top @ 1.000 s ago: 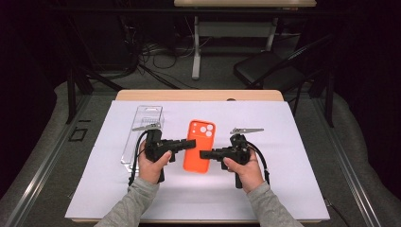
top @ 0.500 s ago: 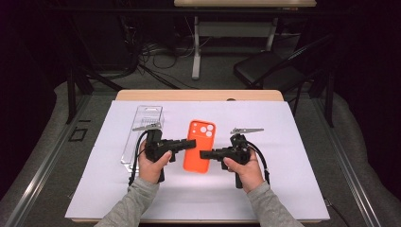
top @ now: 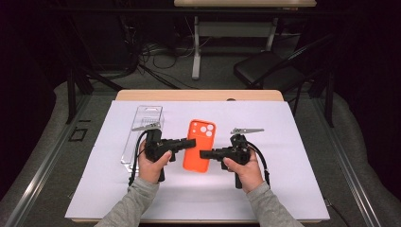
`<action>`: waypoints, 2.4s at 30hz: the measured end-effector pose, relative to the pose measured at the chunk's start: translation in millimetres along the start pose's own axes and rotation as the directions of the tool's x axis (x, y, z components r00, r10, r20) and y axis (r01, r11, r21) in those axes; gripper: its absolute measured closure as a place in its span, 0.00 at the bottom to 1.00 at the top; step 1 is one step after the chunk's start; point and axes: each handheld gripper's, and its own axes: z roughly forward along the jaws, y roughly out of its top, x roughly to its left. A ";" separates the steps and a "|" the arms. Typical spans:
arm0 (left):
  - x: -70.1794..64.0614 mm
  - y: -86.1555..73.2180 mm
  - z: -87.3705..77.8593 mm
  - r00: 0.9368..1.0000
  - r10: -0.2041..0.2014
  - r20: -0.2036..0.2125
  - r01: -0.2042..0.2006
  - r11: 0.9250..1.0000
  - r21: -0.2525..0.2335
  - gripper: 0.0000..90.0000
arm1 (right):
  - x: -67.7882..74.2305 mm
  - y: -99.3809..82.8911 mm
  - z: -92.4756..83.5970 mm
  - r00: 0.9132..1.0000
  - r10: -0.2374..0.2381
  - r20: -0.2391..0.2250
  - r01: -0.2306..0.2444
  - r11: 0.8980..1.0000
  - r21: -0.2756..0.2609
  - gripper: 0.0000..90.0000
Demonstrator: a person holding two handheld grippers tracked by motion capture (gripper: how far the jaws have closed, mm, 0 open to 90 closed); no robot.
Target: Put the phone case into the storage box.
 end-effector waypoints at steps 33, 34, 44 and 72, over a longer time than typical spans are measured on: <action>-2.7 4.9 -4.5 0.992 0.063 -0.111 -0.069 0.996 -0.049 0.63 | -1.9 -0.3 -3.3 0.996 -0.031 0.081 0.032 0.999 -0.005 0.89; -3.2 5.0 -4.5 0.991 0.066 -0.113 -0.072 0.996 -0.048 0.63 | -1.9 -0.3 -3.4 0.996 -0.033 0.085 0.034 0.999 -0.006 0.89; -8.8 6.3 -3.7 0.972 0.141 -0.186 -0.150 0.988 -0.032 0.54 | -1.2 0.3 -5.6 0.991 -0.054 0.119 0.056 0.998 -0.016 0.89; -26.4 24.5 -20.3 0.873 0.323 -0.366 -0.323 0.944 0.064 0.41 | 3.4 -0.3 -5.6 0.982 -0.093 0.163 0.095 0.995 -0.003 0.89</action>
